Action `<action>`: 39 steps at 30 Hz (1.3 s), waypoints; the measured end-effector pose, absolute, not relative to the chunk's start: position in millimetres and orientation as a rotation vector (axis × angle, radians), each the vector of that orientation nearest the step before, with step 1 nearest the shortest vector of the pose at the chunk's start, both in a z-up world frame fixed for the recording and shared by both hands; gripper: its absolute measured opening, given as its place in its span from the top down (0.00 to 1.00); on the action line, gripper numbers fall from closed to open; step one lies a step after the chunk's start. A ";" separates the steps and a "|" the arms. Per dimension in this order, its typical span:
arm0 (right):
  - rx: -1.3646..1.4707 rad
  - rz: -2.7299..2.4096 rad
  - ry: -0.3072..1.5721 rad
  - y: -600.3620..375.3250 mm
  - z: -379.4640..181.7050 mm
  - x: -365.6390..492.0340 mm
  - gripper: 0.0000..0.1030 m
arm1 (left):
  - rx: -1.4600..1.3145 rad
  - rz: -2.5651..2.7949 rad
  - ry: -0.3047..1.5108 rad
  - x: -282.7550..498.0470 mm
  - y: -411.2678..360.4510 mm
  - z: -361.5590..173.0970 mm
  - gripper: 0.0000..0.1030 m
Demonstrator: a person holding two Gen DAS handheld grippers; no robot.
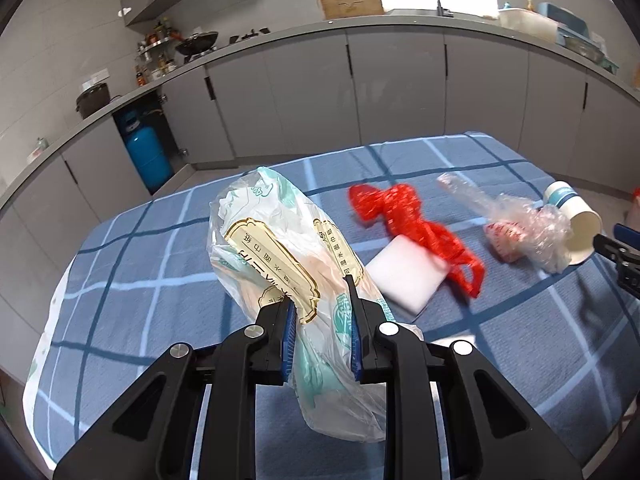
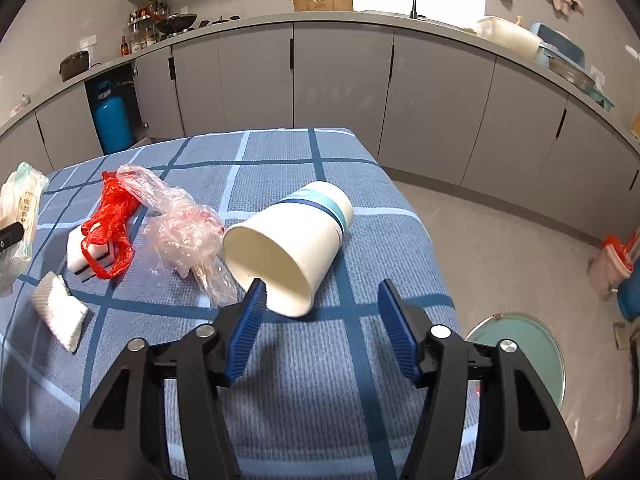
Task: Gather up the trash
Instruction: 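Grasp the clear printed plastic bag with the left tool, then grasp the paper cup with the right tool while the left tool carries the bag to the basin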
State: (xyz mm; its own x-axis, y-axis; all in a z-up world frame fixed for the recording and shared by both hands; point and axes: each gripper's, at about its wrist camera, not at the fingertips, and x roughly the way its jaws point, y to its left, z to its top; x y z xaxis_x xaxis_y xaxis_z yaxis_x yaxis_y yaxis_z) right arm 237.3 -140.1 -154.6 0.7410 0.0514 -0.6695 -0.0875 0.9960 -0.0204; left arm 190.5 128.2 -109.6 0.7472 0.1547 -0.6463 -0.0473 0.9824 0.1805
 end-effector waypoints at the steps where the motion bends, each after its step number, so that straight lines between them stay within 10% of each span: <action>1: -0.053 0.081 0.731 -138.9 -154.6 239.3 0.48 | 0.157 0.102 0.719 192.3 125.5 -109.3 0.78; 8: -0.056 0.111 0.709 -133.5 -156.7 248.8 0.95 | 0.171 0.061 0.702 195.4 109.4 -105.0 0.78; 39: 0.119 -0.224 0.639 -325.5 -138.2 151.8 0.95 | 0.317 -0.493 0.584 174.4 -122.9 -81.2 0.78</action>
State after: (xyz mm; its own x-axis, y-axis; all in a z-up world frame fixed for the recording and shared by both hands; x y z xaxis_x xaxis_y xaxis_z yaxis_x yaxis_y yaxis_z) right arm 151.8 -325.5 -138.2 0.7795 -0.1699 -0.6029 0.2431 0.9691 0.0412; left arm 174.4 -122.9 -81.2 0.7239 -0.3516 -0.5935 0.5264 0.8376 0.1458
